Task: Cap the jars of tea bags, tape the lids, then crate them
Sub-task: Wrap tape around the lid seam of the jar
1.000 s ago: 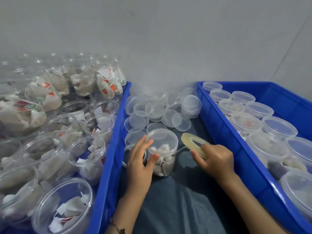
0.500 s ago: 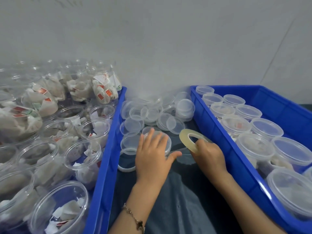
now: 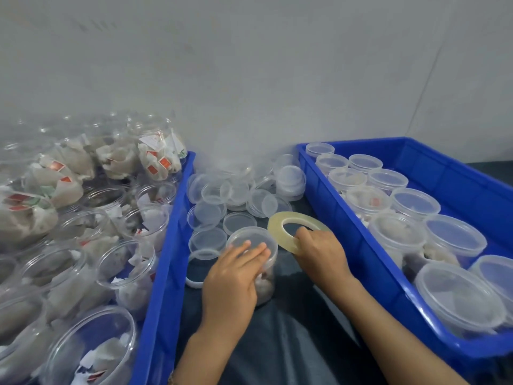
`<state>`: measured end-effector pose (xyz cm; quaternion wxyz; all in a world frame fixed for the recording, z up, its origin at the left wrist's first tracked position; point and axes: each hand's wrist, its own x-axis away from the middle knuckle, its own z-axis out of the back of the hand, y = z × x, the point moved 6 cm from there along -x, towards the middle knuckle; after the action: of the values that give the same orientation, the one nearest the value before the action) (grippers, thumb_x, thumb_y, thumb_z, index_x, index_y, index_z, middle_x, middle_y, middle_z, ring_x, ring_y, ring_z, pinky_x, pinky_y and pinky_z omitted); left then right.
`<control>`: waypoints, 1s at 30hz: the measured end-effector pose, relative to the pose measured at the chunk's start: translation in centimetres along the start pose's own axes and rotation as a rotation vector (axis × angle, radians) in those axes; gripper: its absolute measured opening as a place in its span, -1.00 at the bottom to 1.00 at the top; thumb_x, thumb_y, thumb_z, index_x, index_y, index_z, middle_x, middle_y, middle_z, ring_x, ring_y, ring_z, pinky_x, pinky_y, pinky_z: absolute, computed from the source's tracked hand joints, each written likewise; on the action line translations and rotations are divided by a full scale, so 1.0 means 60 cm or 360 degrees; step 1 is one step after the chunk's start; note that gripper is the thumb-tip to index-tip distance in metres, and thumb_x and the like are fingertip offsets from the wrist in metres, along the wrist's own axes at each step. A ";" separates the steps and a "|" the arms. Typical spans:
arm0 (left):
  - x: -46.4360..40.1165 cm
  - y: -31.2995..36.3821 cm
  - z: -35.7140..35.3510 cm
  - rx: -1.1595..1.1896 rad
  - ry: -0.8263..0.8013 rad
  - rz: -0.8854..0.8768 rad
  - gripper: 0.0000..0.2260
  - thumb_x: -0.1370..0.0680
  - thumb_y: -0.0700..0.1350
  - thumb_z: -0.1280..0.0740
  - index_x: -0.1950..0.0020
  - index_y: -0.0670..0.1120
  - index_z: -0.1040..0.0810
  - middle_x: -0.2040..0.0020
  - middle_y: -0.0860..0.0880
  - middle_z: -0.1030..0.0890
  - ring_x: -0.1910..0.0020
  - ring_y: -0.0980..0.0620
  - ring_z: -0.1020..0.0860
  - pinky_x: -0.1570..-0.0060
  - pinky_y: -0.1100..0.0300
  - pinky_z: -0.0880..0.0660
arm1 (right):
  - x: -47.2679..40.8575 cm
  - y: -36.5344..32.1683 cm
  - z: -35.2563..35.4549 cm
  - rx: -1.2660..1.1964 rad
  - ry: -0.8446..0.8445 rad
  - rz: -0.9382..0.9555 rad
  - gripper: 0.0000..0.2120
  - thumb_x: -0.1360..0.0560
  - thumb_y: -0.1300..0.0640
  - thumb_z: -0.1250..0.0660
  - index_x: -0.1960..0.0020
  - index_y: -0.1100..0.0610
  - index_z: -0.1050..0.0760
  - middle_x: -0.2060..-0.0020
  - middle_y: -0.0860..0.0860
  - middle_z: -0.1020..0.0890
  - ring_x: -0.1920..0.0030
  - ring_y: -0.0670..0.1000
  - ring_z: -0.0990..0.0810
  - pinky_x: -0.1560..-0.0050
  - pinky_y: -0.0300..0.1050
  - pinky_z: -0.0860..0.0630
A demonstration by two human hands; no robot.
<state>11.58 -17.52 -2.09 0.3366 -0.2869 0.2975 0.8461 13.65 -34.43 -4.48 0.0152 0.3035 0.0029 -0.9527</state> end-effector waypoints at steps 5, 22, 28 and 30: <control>0.002 -0.005 0.000 0.0182 0.0012 0.0082 -0.59 -0.28 -0.45 -0.27 -0.04 -0.20 -0.68 -0.04 -0.04 -0.68 -0.12 -0.16 -0.59 -0.26 0.15 -0.29 | -0.031 -0.011 -0.011 -0.0002 -0.0148 -0.0025 -0.71 -0.07 0.35 -0.54 0.40 0.19 -0.44 0.57 0.05 -0.49 0.60 0.06 -0.43 0.55 -0.19 -0.23; -0.035 -0.007 -0.019 -0.0092 -0.0414 0.0366 -0.57 -0.54 0.22 -0.22 -0.31 0.02 -0.49 -0.43 0.12 -0.35 -0.48 0.12 -0.12 -0.40 0.30 0.21 | -0.049 -0.023 -0.037 -0.0388 -0.0481 -0.0198 -0.63 -0.47 0.01 -0.31 -0.13 0.14 -0.24 0.16 0.04 -0.59 0.19 0.09 -0.57 0.13 0.00 -0.51; -0.060 -0.012 -0.062 -0.0600 -0.0741 0.0577 -0.16 -0.47 0.42 -0.09 -0.56 -0.06 0.02 -0.56 -0.16 -0.02 -0.53 -0.13 0.04 -0.47 -0.07 0.11 | -0.032 -0.010 -0.019 -0.0383 -0.0421 -0.0048 -0.75 -0.44 0.20 -0.30 -0.02 0.12 -0.26 0.15 -0.01 -0.39 0.18 0.00 -0.40 0.15 -0.19 -0.26; -0.058 -0.015 -0.063 -0.0612 -0.0713 0.0559 -0.25 -0.51 0.37 -0.10 -0.55 -0.03 -0.04 -0.55 -0.12 -0.10 -0.49 -0.13 -0.09 -0.45 -0.06 -0.01 | -0.033 0.002 -0.013 -0.0349 -0.0421 -0.0106 -0.71 -0.39 0.28 -0.30 -0.01 0.11 -0.25 0.14 0.00 -0.40 0.17 0.01 -0.40 0.12 -0.15 -0.30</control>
<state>15.46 -21.01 -2.51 0.1825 -0.0964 0.0960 0.9737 15.73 -34.46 -3.97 0.0167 0.1717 0.1148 -0.9783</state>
